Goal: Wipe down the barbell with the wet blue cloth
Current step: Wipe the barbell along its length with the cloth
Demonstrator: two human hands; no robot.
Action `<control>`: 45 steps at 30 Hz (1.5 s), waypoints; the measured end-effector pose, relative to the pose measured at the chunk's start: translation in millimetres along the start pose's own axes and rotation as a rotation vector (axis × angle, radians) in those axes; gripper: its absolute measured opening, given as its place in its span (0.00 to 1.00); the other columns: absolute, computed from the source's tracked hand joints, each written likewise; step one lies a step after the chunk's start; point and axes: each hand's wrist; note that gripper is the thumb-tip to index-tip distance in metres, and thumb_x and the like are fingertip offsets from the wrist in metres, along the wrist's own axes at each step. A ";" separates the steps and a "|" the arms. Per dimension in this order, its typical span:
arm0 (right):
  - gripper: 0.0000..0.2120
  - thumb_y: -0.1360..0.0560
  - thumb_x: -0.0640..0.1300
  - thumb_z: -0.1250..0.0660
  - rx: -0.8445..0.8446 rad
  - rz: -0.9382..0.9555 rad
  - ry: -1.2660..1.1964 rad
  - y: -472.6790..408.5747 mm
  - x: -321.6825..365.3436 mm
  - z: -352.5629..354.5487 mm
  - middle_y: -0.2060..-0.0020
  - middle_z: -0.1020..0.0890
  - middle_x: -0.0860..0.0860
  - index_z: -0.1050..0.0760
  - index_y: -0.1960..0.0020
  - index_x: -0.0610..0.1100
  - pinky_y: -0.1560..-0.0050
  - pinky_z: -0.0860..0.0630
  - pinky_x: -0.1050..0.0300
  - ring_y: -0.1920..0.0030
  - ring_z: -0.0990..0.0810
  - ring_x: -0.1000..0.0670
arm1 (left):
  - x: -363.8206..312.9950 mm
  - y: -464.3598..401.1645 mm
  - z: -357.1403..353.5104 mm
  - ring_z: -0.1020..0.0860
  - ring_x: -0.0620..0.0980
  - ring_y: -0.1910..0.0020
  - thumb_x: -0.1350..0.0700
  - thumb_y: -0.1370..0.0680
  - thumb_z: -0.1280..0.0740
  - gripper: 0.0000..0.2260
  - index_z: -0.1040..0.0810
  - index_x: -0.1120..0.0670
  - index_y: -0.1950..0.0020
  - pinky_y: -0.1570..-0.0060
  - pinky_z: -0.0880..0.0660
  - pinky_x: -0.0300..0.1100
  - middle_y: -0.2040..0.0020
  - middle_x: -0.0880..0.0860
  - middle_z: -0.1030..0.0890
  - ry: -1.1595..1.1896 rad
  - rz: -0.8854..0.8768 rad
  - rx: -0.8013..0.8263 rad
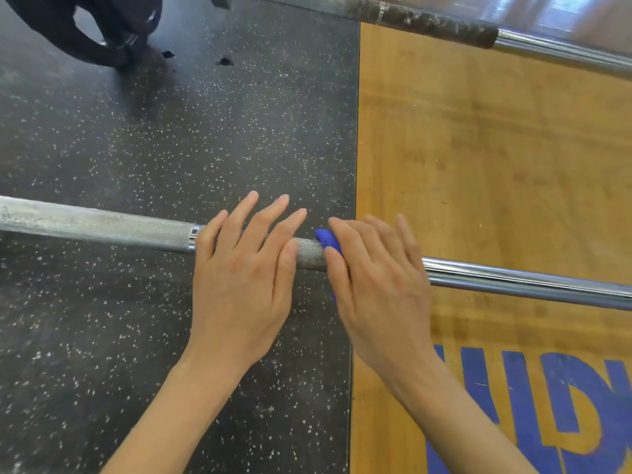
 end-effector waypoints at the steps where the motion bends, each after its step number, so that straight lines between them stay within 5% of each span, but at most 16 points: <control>1: 0.21 0.14 0.52 0.51 0.006 -0.041 0.014 6.3 -5.0 3.9 0.39 0.20 0.52 0.23 0.33 0.46 0.23 0.40 0.42 0.32 0.25 0.44 | -0.3 2.0 1.0 0.35 0.53 0.23 0.49 0.13 0.54 0.23 0.26 0.49 0.26 0.25 0.46 0.48 0.25 0.47 0.27 0.004 -0.001 0.000; 4: 0.21 0.14 0.51 0.52 -0.001 -0.166 -0.007 15.2 7.9 7.1 0.36 0.22 0.52 0.25 0.32 0.45 0.22 0.43 0.43 0.30 0.28 0.44 | -2.7 6.4 2.2 0.36 0.53 0.22 0.49 0.13 0.56 0.24 0.28 0.49 0.24 0.25 0.46 0.50 0.24 0.47 0.29 0.010 -0.001 0.013; 9: 0.21 0.14 0.49 0.51 0.077 0.010 -0.015 14.7 19.5 5.8 0.35 0.22 0.50 0.27 0.29 0.44 0.26 0.37 0.44 0.31 0.26 0.44 | -1.5 16.6 3.8 0.37 0.52 0.21 0.50 0.13 0.56 0.24 0.29 0.51 0.23 0.25 0.46 0.49 0.23 0.48 0.31 0.014 -0.006 0.008; 13: 0.22 0.14 0.49 0.52 0.031 -0.158 -0.002 30.9 15.1 13.9 0.34 0.23 0.50 0.27 0.29 0.43 0.22 0.44 0.41 0.27 0.30 0.44 | -3.6 24.2 6.3 0.37 0.52 0.22 0.51 0.14 0.54 0.23 0.31 0.50 0.22 0.25 0.46 0.49 0.22 0.47 0.32 0.009 -0.018 0.022; 18: 0.21 0.14 0.48 0.50 0.107 -0.004 -0.047 28.7 35.7 11.0 0.34 0.22 0.50 0.27 0.29 0.43 0.21 0.46 0.44 0.28 0.29 0.45 | -3.9 34.5 6.9 0.36 0.53 0.22 0.53 0.14 0.51 0.22 0.29 0.53 0.23 0.24 0.46 0.49 0.23 0.49 0.31 0.008 -0.010 -0.003; 22: 0.22 0.14 0.50 0.54 0.101 -0.161 -0.001 42.7 22.5 23.8 0.35 0.23 0.51 0.26 0.31 0.45 0.20 0.49 0.42 0.27 0.30 0.45 | -7.3 41.3 10.1 0.37 0.53 0.22 0.53 0.14 0.52 0.22 0.31 0.52 0.22 0.24 0.47 0.49 0.22 0.48 0.32 0.016 -0.011 0.018; 27: 0.20 0.14 0.48 0.52 0.187 -0.009 -0.042 35.2 39.3 20.3 0.39 0.21 0.53 0.25 0.33 0.46 0.20 0.48 0.43 0.30 0.28 0.46 | -5.8 50.0 11.2 0.37 0.52 0.21 0.53 0.14 0.50 0.22 0.32 0.53 0.22 0.24 0.47 0.48 0.21 0.49 0.33 0.007 -0.011 0.025; 30: 0.22 0.14 0.51 0.56 0.190 -0.122 0.007 46.8 17.7 32.5 0.40 0.21 0.54 0.25 0.35 0.48 0.20 0.50 0.41 0.28 0.29 0.46 | -7.8 54.3 17.1 0.39 0.52 0.20 0.53 0.14 0.51 0.22 0.34 0.53 0.20 0.23 0.48 0.49 0.20 0.49 0.35 0.014 -0.017 0.057; 34: 0.17 0.15 0.48 0.50 0.137 -0.159 -0.042 37.2 42.8 26.1 0.48 0.19 0.52 0.23 0.43 0.47 0.22 0.44 0.43 0.41 0.23 0.47 | -8.6 49.9 20.4 0.44 0.53 0.19 0.52 0.14 0.52 0.23 0.36 0.55 0.20 0.21 0.53 0.50 0.19 0.51 0.37 -0.010 0.011 0.040; 36: 0.16 0.15 0.47 0.50 0.171 -0.111 -0.043 40.5 48.2 27.3 0.47 0.20 0.52 0.24 0.40 0.46 0.23 0.42 0.45 0.43 0.23 0.47 | -7.7 45.0 19.0 0.44 0.54 0.19 0.52 0.14 0.53 0.23 0.34 0.56 0.21 0.22 0.52 0.50 0.19 0.52 0.37 -0.040 0.025 0.056; 39: 0.19 0.16 0.47 0.49 0.197 -0.054 -0.002 59.6 43.8 35.3 0.37 0.23 0.50 0.28 0.30 0.43 0.21 0.48 0.46 0.33 0.25 0.46 | -9.8 46.6 17.9 0.38 0.55 0.21 0.52 0.14 0.53 0.23 0.30 0.56 0.23 0.25 0.44 0.49 0.21 0.51 0.33 -0.053 0.031 0.081; 45: 0.23 0.19 0.50 0.61 0.417 -0.099 -0.029 25.5 47.0 37.1 0.52 0.19 0.50 0.28 0.52 0.49 0.29 0.37 0.43 0.49 0.21 0.43 | -11.5 56.0 20.9 0.32 0.55 0.24 0.52 0.14 0.52 0.23 0.28 0.54 0.24 0.29 0.40 0.49 0.25 0.50 0.28 -0.036 0.034 0.052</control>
Point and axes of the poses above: each hand's wrist, its own y-axis away from the middle knuckle, its own z-axis out of the back of the hand, x = y × z
